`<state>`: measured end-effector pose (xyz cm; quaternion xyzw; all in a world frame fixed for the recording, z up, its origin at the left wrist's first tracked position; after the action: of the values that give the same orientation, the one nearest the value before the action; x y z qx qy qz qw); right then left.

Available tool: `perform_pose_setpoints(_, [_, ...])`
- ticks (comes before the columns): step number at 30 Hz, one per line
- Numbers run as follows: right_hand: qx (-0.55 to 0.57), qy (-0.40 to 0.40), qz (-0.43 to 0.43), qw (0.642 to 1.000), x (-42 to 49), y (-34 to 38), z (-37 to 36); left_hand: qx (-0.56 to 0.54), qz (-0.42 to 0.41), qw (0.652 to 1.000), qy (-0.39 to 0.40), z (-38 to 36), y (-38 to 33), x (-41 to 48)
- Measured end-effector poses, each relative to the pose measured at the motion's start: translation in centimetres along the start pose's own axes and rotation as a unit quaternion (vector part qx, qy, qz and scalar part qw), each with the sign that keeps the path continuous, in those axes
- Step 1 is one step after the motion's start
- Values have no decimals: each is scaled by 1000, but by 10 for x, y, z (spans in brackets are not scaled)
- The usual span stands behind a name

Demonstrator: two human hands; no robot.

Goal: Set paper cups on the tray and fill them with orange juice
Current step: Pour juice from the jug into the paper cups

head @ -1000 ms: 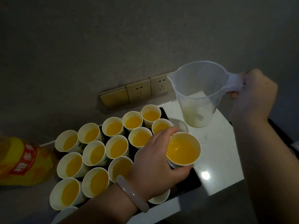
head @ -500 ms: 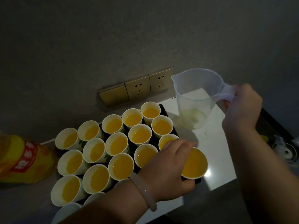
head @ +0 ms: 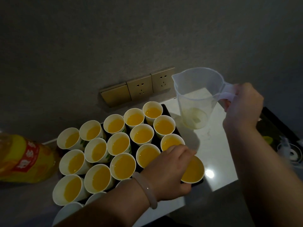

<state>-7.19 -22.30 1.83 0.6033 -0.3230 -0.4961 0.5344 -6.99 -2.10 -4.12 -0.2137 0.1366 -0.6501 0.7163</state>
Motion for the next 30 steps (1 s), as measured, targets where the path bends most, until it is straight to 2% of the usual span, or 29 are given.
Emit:
perform_pose_setpoints(3, [17,3,0,1000,-3,4,2,57,-17,998,-3,-3,3,1])
perform_pose_setpoints(12, [38,28,-2,999,-2,2,-4,135,-50,989,28,-13,7,9])
perform_pose_setpoints(14, [54,33,-7,998,0,0,-5,136,-49,989,39,-15,10,10])
perform_pose_setpoints(21, [4,36,27,999,2,2,-10,138,-58,987,56,-15,14,9])
perform_pose_setpoints(30, [54,50,16,997,-2,1,-23,107,-34,992,57,-12,16,3])
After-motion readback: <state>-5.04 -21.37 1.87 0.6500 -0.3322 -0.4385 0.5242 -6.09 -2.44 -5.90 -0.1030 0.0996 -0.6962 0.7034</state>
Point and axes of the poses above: each hand's wrist, its own x-axis towards the middle knuckle, its own z-axis out of the back of the hand, y = z × x, the point moved 10 cm from there along x, towards the middle knuckle, and after that the axes turned 13 degrees about -z, right-handed, at the moved point
